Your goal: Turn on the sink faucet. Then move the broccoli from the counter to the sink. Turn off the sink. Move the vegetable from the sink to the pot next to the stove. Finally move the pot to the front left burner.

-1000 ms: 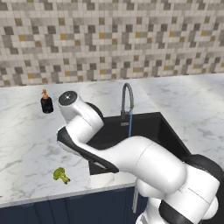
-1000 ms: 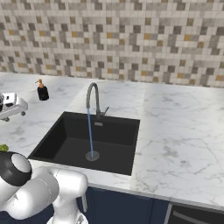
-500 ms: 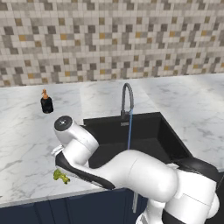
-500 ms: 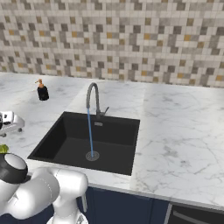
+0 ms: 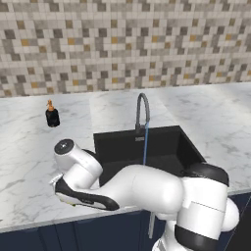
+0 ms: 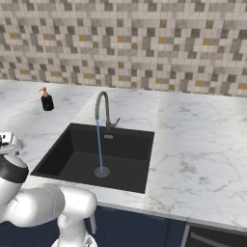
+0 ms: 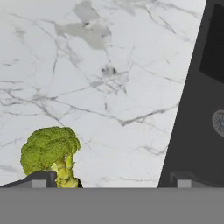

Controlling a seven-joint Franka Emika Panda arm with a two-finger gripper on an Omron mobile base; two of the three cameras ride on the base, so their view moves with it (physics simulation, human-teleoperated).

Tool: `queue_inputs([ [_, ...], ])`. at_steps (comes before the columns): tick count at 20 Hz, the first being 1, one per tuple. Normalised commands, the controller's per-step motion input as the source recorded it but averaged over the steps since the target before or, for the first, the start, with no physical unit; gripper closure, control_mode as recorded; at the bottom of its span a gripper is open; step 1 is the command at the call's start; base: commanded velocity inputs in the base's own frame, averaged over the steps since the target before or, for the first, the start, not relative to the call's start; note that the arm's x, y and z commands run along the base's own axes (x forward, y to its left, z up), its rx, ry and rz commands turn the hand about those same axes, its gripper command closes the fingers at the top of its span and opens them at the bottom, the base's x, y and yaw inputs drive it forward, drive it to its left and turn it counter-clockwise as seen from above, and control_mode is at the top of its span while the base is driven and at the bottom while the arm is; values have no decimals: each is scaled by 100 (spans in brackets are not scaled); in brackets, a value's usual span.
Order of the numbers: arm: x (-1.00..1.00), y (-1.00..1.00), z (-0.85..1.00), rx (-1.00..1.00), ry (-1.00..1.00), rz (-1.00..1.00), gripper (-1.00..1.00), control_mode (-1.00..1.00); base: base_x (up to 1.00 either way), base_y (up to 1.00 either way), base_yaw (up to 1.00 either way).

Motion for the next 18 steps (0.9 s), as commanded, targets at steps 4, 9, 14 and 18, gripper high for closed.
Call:
queue_inputs([
  [4, -21, 28, -14, 0, 13, 0, -100, -100, 0, 0, 0],
  [9, -22, 23, -27, 0, 7, 0, -100, -100, 0, 0, 0],
  [14, -6, 3, -36, 0, 0, 0, -100, -100, 0, 0, 0],
  [18, 0, 0, -26, 0, 0, 0, -100, -100, 0, 0, 0],
])
